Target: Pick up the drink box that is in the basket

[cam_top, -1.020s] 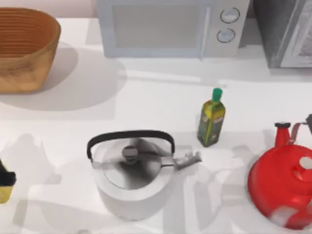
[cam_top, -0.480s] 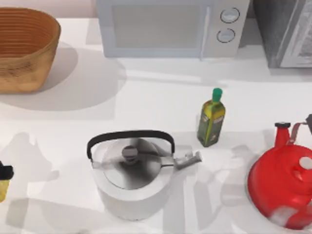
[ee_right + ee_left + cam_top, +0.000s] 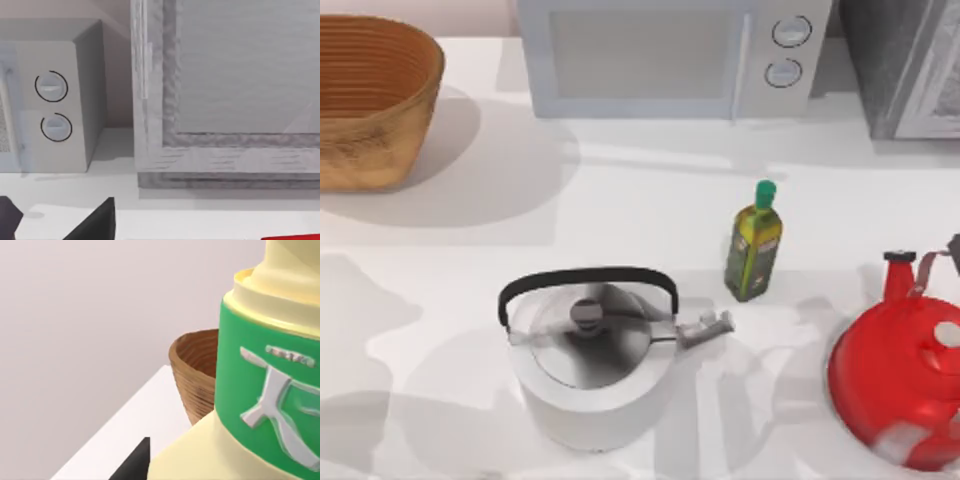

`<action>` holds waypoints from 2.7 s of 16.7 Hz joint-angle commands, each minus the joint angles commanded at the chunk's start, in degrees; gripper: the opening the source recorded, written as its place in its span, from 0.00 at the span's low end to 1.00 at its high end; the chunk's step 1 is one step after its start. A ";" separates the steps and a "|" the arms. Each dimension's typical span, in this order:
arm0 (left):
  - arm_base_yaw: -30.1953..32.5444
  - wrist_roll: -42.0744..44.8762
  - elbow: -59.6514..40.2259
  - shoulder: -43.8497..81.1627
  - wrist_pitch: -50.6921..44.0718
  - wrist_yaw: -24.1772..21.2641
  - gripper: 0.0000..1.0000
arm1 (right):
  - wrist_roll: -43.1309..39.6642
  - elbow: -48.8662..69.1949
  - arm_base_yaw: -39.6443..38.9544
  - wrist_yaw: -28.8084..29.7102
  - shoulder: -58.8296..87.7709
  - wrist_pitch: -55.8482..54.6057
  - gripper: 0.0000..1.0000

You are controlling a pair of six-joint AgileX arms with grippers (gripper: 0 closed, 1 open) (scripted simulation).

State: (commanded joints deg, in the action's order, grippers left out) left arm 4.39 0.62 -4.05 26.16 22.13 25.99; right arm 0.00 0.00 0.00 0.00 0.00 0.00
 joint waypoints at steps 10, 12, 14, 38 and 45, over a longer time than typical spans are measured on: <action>2.41 0.88 -2.80 14.60 13.11 15.07 0.00 | 0.00 0.00 0.00 0.00 0.00 0.00 1.00; 2.23 0.96 -2.50 14.46 12.97 14.99 0.00 | 0.00 0.00 0.00 0.00 0.00 0.00 1.00; 2.06 0.98 -2.30 15.21 13.48 14.84 0.00 | 0.00 0.00 0.00 0.00 0.00 0.00 1.00; -7.46 0.96 0.08 53.62 54.93 4.67 0.08 | 0.00 0.00 0.00 0.00 0.00 0.00 1.00; -7.46 0.96 0.08 53.62 54.93 4.67 0.60 | 0.00 0.00 0.00 0.00 0.00 0.00 1.00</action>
State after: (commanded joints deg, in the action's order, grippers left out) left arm -3.07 1.58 -3.97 79.78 77.05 30.66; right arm 0.00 0.00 0.00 0.00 0.00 0.00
